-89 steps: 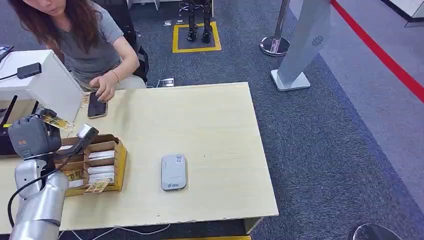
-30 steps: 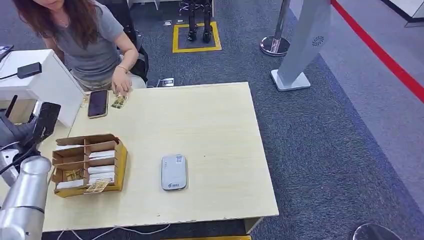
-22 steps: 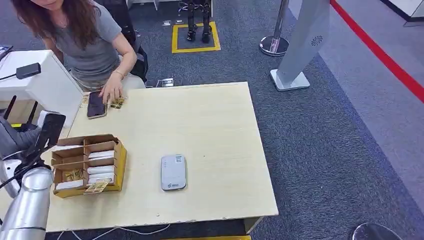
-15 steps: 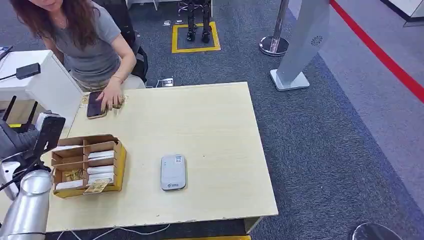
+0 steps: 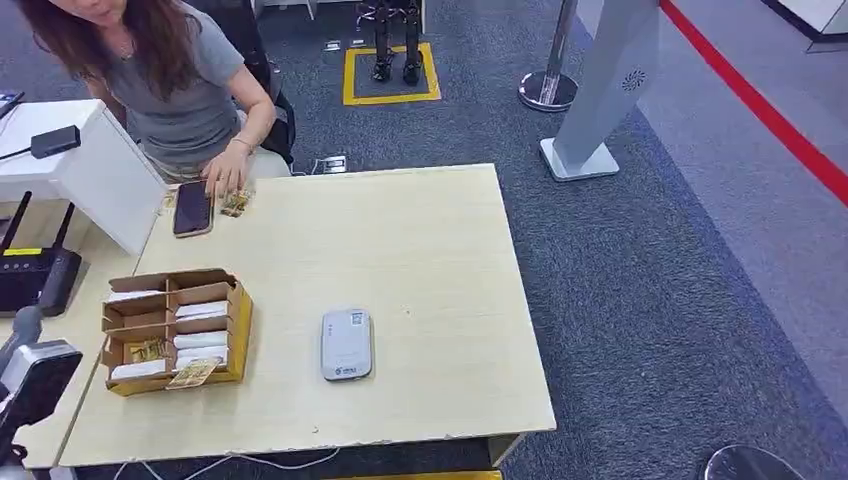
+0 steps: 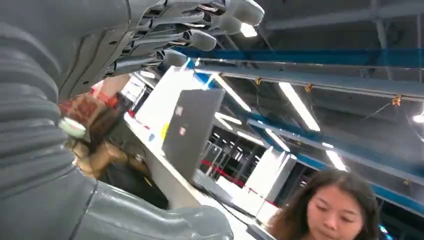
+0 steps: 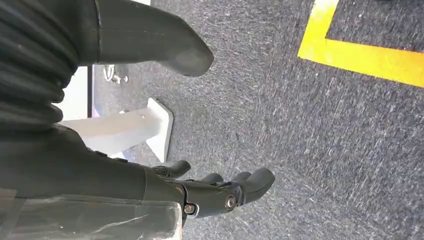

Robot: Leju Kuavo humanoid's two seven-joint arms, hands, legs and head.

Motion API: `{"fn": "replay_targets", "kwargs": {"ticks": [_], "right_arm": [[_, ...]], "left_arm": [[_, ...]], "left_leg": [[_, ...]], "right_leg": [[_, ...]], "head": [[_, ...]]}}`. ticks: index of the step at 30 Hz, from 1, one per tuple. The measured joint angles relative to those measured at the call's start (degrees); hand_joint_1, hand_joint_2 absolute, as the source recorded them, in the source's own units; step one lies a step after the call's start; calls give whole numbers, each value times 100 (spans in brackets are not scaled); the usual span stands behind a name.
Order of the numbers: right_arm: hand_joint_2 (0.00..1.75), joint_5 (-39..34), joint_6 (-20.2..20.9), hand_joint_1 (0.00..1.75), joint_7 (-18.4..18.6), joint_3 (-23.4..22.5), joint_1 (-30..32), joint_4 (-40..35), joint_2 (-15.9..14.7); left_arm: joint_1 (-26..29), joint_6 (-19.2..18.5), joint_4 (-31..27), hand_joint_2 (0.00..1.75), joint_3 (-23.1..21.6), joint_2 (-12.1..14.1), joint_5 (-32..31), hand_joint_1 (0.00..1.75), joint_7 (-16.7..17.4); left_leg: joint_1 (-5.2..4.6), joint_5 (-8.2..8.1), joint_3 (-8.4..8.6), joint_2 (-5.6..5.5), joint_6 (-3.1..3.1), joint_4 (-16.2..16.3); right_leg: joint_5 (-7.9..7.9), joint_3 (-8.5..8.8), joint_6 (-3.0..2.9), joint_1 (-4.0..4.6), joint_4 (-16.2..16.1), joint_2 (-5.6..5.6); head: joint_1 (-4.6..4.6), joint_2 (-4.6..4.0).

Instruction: Pass the card to the sensor for recognition and then transmit it.

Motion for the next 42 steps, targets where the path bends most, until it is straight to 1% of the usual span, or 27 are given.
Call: {"fn": "replay_targets", "kwargs": {"ticks": [3, 7, 11, 13, 16, 19, 21, 24, 28, 31, 35, 38, 40, 42], "right_arm": [[175, 0, -20, 0, -2, -7, 7, 0, 0], [175, 2, -26, 0, 4, -9, 6, 0, 0], [175, 4, -59, 0, 4, -13, 6, 0, 0], [175, -26, -114, 0, -17, -31, 6, -2, 0], [175, -24, -144, 0, -59, -61, 4, -2, -4], [175, 6, -168, 0, -55, -92, 6, -4, -4], [175, 24, -173, 0, -37, -96, 8, -4, -4], [175, 85, -210, 0, -63, -101, 11, -9, -13], [175, 129, -256, 0, -114, -101, 10, -24, -79], [175, 183, -302, 0, -144, -101, 7, -59, -166], [175, 197, -302, 0, -72, -109, 10, -96, -286], [175, 203, -297, 0, -42, -131, 19, -103, -358], [175, 219, -295, 0, 15, -133, 23, -103, -363], [175, 260, -295, 0, 33, -133, 32, -103, -367]], "left_arm": [[477, 4, -391, 175, 271, -94, -138, 0, -140], [777, 7, -701, 175, 483, -197, -192, 0, -157], [887, -4, -850, 175, 592, -275, -218, 0, -164], [906, -77, -893, 175, 653, -315, -225, 0, -168], [916, -260, -902, 175, 688, -363, -363, 0, -142], [926, -517, -891, 175, 688, -415, -640, 0, 24], [929, -724, -803, 175, 688, -446, -886, 0, 180], [929, -937, -522, 175, 658, -537, -1389, 0, 422], [877, -979, -32, 175, 441, -651, -1740, 0, 665], [776, -986, 428, 175, 175, -741, -1903, 0, 828], [677, -964, 848, 175, -127, -815, -2190, 0, 1145], [665, -981, 993, 175, -300, -837, -2293, 0, 1296], [658, -1058, 1059, 175, -368, -833, -2345, 0, 1395], [658, -1125, 1115, 175, -426, -833, -2384, 0, 1427]], "left_leg": [[-1, 0, 1, 0, 0, 0], [-1, 1, 2, -9, 0, 0], [0, 1, 3, -14, 0, 0], [0, 2, 4, -15, 0, 0], [0, 4, 4, -18, -2, 0], [-1, 4, 4, -18, -2, 0], [-1, 4, 5, -18, -2, 0], [-1, 4, 6, -17, -2, 0], [-3, 4, 7, -18, -1, 1], [-3, 5, 7, -17, -1, 1], [-4, 5, 7, -16, -1, 2], [-4, 4, 7, -16, -1, 2], [-4, 4, 6, -16, -1, 2], [-2, 4, 6, -16, -1, 2]], "right_leg": [[0, 1, 0, 0, -1, -1], [1, 5, 0, 0, -1, -13], [1, 8, 0, 0, -1, -16], [1, 9, 0, 0, -1, -16], [1, 9, 0, 0, -1, -19], [1, 9, 0, 0, -1, -18], [1, 8, 0, 0, -1, -18], [1, 7, 0, -1, -1, -18], [2, 8, 1, -2, -3, -18], [4, 8, 0, -3, -3, -18], [5, 8, 0, -3, -3, -17], [5, 7, 0, -3, -3, -16], [5, 6, 0, -3, -4, -16], [4, 5, 0, -2, -4, -16]], "head": [[0, 0], [0, 0], [0, 0], [0, 0], [0, 0], [-2, 0], [0, 0], [0, 0], [0, 0], [-7, 0], [2, 0], [0, 0], [-2, 0], [-2, 0]]}}
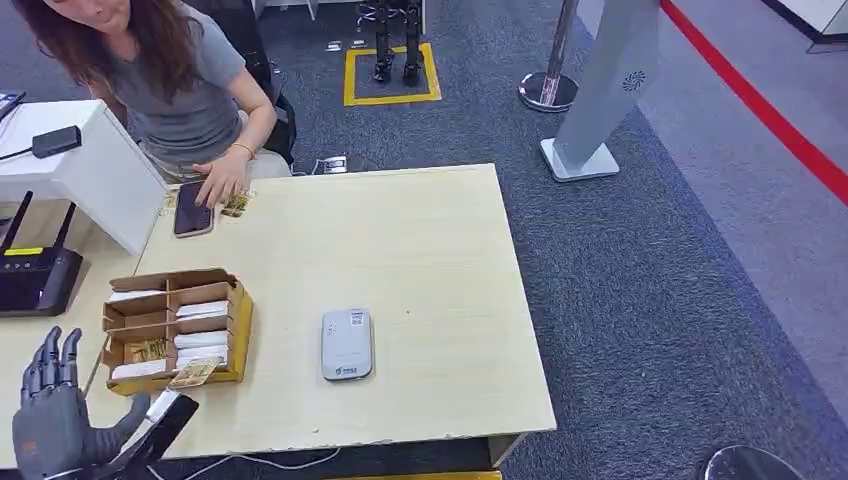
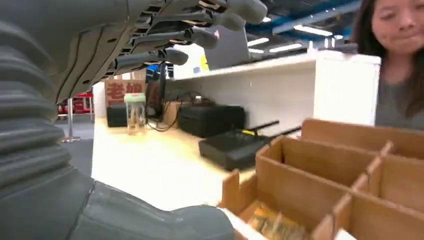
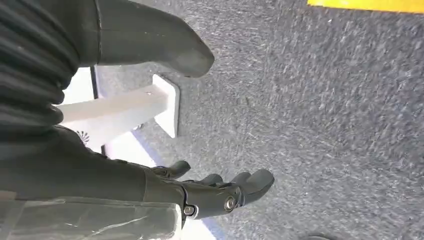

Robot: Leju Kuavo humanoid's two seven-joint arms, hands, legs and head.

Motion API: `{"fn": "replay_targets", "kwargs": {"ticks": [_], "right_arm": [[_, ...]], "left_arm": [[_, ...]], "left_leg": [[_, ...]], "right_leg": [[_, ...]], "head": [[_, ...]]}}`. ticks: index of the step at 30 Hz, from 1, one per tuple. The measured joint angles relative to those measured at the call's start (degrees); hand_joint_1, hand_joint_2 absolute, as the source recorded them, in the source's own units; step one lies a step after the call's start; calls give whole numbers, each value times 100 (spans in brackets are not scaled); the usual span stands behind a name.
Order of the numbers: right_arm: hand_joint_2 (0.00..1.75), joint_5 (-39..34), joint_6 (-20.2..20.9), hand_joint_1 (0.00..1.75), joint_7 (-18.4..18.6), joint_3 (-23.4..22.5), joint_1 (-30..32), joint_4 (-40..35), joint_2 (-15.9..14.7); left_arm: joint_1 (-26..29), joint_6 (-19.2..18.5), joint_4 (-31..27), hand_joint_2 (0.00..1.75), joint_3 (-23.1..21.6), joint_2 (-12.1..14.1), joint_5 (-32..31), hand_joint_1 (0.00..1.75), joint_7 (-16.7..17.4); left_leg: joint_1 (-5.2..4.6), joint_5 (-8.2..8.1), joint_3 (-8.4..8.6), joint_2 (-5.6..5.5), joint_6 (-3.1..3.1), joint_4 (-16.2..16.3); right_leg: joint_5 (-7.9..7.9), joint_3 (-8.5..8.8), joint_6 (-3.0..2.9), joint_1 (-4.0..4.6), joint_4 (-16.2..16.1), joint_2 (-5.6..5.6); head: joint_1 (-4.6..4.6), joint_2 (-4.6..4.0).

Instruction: Pass the card to the sensor for recognition and then transmit it.

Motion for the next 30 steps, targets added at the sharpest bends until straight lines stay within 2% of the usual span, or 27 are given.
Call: {"fn": "replay_targets", "kwargs": {"ticks": [12, 30], "right_arm": [[175, 144, -4, 0, 48, 4, 9, 2, 0], [175, 260, 2, 0, 61, 4, 12, 2, 0]], "left_arm": [[-198, -212, 330, 175, -382, 31, -164, 0, 291], [-262, -184, 411, 175, -573, 61, -243, 0, 304]], "left_leg": [[-1, 1, 0, 0, -1, 0], [0, 1, 1, 0, -1, 0]], "right_leg": [[1, 2, 0, 0, 1, 0], [1, 1, 0, 0, 1, 0]], "head": [[2, 0], [0, 0]]}}
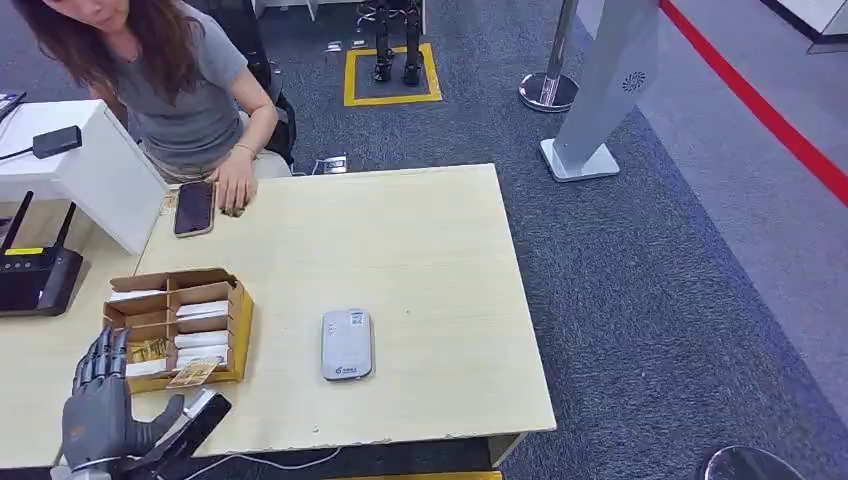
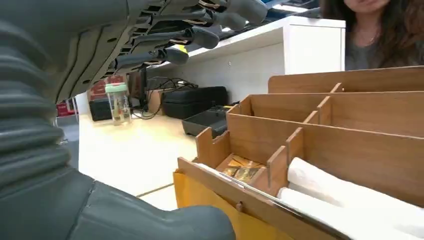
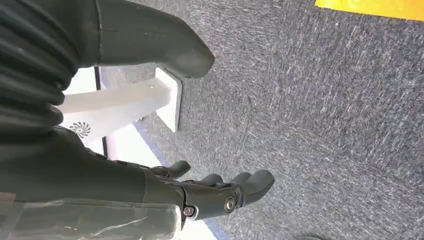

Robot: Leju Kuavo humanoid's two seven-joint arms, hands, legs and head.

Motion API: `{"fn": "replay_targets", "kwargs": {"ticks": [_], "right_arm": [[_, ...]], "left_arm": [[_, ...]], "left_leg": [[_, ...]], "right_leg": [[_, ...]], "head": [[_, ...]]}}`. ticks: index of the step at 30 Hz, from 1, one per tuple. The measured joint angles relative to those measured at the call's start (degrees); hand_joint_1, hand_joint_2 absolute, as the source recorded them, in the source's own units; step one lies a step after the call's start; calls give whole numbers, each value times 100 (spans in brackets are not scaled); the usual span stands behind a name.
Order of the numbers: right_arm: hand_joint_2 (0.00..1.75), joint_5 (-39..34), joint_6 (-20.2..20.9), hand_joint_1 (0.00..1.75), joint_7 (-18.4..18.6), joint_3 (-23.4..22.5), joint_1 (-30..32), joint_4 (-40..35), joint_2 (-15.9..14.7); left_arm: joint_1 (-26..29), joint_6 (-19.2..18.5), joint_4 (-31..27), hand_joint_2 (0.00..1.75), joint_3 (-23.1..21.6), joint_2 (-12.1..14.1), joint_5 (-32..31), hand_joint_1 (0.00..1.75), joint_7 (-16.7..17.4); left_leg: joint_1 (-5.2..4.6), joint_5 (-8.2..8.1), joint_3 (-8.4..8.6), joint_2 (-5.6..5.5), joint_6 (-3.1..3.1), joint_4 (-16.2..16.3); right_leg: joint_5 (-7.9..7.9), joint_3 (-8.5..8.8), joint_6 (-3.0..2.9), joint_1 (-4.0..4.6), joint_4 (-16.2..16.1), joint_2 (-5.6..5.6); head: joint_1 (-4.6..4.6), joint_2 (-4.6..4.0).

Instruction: Pass the card to the sensor for recognition and then transmit it.

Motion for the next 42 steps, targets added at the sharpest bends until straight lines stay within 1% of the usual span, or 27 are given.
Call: {"fn": "replay_targets", "kwargs": {"ticks": [18, 25, 30, 42], "right_arm": [[175, 53, 4, 0, -33, 0, 0, 0, 0], [175, 98, 2, 0, -57, 0, 0, 0, -2], [175, 109, 2, 0, -66, -2, 0, 0, -20], [175, 212, -2, 0, -85, -2, -1, 0, -39]], "left_arm": [[-40, 57, 2, 175, -111, 0, -37, 0, -7], [-128, 135, 107, 175, -225, 2, -68, 0, -11], [-140, 127, 164, 175, -271, 46, -92, 0, 17], [-216, 127, 299, 175, -398, 44, -136, 0, 81]], "left_leg": [[0, 0, 0, 0, 0, 0], [0, 0, 0, 0, 0, 0], [0, 0, 0, 0, 0, 0], [0, 0, 0, 0, 0, 0]], "right_leg": [[0, -1, 0, 0, 0, 0], [0, 0, 0, 0, 0, 0], [0, -1, 0, 0, 0, 0], [0, 0, 0, 0, 0, 0]], "head": [[0, 0], [0, 0], [0, 0], [0, 0]]}}
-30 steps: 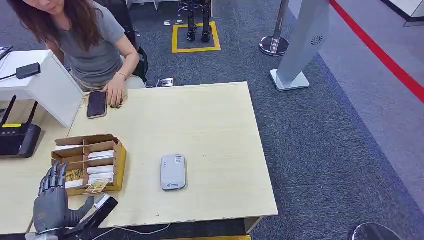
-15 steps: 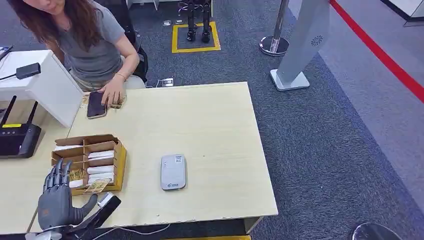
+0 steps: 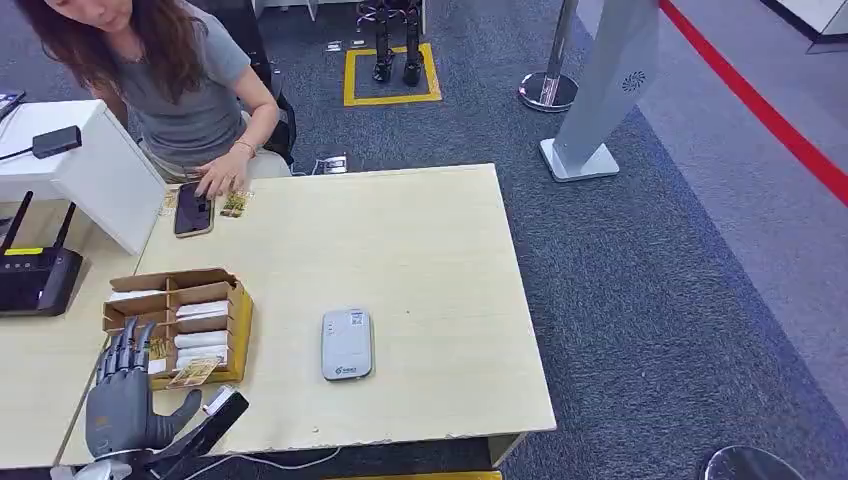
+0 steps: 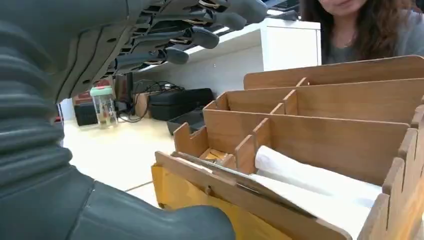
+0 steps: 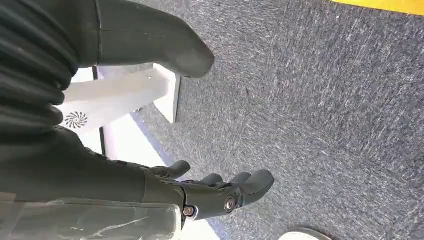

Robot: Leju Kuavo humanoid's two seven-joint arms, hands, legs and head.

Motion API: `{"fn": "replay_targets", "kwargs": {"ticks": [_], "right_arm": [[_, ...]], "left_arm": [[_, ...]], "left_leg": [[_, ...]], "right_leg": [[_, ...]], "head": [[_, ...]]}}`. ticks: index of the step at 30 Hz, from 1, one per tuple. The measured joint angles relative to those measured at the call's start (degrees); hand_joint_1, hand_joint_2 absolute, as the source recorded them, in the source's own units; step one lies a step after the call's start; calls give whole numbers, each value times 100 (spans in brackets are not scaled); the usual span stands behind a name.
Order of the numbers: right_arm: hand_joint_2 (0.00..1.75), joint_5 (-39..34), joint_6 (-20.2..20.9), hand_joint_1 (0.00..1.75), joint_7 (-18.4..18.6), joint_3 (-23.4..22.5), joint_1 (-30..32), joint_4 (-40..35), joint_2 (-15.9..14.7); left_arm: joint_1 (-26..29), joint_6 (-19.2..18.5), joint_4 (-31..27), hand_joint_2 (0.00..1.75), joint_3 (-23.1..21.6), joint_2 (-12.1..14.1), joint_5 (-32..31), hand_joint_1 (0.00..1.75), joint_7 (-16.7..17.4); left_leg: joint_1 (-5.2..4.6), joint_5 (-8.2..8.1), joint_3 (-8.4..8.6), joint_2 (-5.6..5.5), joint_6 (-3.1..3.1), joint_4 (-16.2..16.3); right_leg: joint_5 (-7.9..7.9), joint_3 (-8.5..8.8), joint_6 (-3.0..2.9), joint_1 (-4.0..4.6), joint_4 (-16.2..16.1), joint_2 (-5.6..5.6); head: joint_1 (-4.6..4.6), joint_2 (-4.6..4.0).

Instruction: Pass the card to the sensor for recognition and then transmit it.

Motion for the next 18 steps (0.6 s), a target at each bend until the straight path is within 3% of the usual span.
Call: {"fn": "replay_targets", "kwargs": {"ticks": [18], "right_arm": [[175, 83, 4, 0, -7, -2, -1, 0, -4]], "left_arm": [[-138, 81, 147, 175, -124, -20, -172, 0, 26]], "left_leg": [[0, 0, -1, 0, 0, 0]], "right_leg": [[0, 0, 0, 0, 0, 0]], "head": [[0, 0]]}}
